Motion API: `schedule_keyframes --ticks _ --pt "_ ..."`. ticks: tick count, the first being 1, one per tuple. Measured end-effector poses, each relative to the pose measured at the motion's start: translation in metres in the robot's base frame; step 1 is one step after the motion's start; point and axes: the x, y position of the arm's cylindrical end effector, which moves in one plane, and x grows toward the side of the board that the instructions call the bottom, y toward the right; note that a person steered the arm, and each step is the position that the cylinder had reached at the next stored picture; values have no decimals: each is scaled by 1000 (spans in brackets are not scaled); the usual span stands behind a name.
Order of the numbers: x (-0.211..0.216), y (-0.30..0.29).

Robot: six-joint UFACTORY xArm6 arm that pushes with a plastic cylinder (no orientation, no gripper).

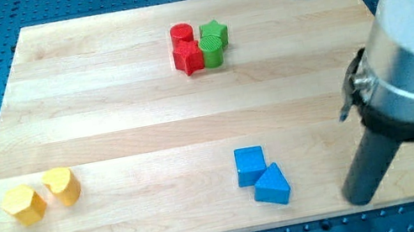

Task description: Push the blue blocks slightly to the left

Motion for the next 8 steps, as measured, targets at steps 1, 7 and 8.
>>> schedule_keyframes --ticks 1,7,8 --pt "-1 -75" --pt "-29 -77" --pt "-30 -87"
